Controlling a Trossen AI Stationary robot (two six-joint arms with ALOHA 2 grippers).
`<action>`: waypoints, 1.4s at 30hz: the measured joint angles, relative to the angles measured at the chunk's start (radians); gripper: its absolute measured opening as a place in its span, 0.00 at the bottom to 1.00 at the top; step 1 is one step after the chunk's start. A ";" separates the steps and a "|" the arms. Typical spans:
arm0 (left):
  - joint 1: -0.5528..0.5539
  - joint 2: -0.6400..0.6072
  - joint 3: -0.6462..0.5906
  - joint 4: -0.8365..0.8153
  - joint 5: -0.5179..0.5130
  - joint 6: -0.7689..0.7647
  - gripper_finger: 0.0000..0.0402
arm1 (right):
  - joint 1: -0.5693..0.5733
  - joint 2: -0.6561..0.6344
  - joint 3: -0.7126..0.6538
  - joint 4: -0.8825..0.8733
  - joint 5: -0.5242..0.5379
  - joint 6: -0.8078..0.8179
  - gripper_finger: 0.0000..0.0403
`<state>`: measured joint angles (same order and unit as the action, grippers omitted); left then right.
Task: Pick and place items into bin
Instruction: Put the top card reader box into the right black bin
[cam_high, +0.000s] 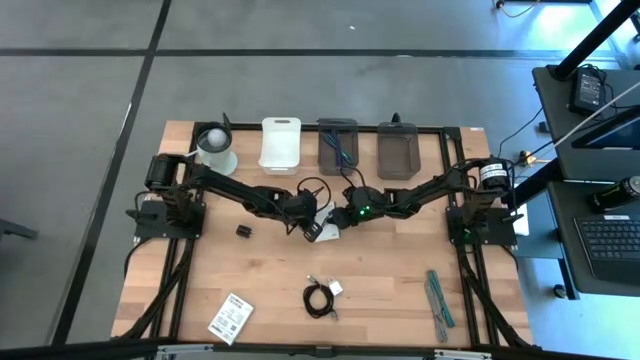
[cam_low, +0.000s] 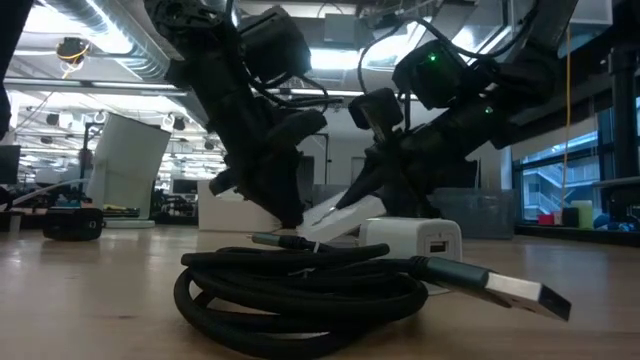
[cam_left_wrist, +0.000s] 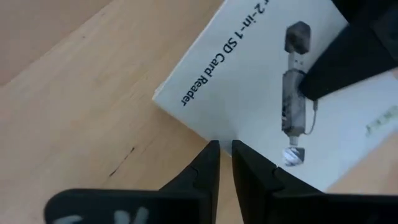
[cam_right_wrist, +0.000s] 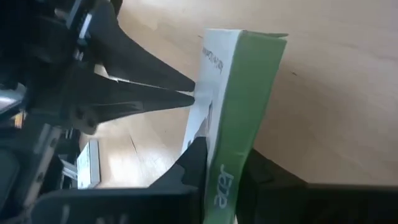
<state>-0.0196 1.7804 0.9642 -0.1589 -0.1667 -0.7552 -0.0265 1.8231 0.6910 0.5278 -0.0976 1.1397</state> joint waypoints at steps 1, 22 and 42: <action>0.000 -0.010 0.001 0.001 -0.001 0.010 0.11 | 0.000 -0.003 0.000 -0.002 0.000 -0.015 0.10; 0.042 -0.466 0.006 -0.333 0.028 0.354 0.19 | -0.003 -0.173 -0.005 0.009 -0.001 -0.054 0.10; 0.042 -0.603 0.007 -0.362 -0.042 0.547 0.16 | -0.458 -0.805 0.054 -0.508 0.028 -0.363 0.10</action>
<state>0.0222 1.1773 0.9714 -0.5213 -0.2082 -0.2084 -0.4848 1.0180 0.7455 0.0202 -0.0701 0.7764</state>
